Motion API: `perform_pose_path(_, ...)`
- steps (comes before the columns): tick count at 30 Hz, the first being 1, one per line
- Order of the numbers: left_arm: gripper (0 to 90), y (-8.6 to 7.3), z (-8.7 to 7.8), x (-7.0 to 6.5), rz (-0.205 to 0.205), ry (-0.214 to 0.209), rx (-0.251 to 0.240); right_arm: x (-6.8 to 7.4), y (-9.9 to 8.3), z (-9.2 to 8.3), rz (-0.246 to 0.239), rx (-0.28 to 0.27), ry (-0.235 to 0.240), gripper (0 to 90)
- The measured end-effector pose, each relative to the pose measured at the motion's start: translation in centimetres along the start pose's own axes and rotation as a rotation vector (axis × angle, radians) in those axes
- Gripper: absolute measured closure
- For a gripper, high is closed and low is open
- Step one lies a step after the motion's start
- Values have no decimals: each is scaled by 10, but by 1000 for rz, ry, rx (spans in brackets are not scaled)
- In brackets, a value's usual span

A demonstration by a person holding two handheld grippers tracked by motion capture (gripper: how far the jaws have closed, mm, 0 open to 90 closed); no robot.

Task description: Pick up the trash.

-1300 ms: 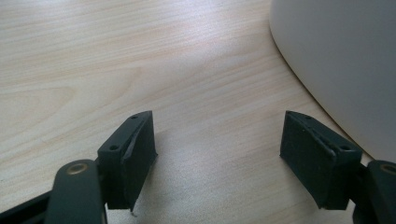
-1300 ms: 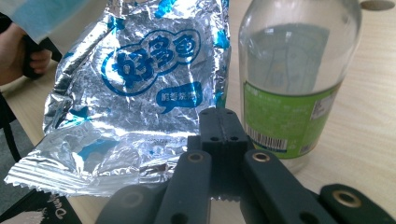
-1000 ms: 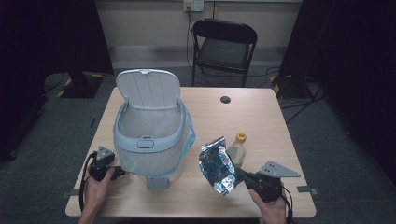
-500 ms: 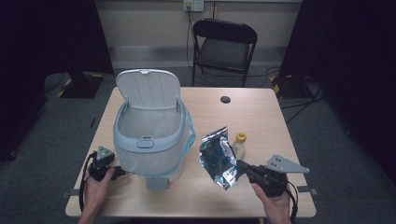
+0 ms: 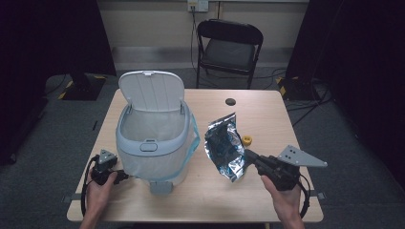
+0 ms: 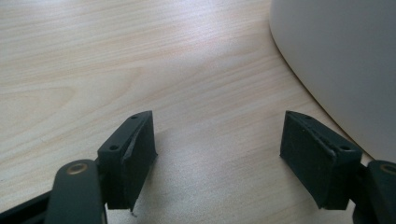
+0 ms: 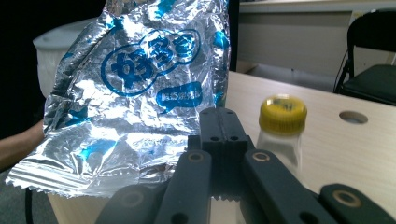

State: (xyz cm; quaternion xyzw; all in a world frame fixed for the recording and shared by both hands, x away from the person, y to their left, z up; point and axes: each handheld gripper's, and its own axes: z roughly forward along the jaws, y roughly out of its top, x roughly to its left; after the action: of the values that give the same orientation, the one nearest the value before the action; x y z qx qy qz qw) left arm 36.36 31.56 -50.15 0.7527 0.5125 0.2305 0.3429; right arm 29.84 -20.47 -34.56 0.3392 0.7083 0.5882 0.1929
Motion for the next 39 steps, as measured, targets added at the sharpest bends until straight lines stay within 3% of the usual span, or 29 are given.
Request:
perform_pose_path(18,257,0,0,0,0,-2,1,10,51,39,-30,-80,87,900)
perform_pose_path(29,257,0,0,0,0,-2,0,24,81,60,-35,-109,137,900)
perform_pose_path(39,257,0,0,0,0,-3,0,48,110,89,-66,-109,195,900)
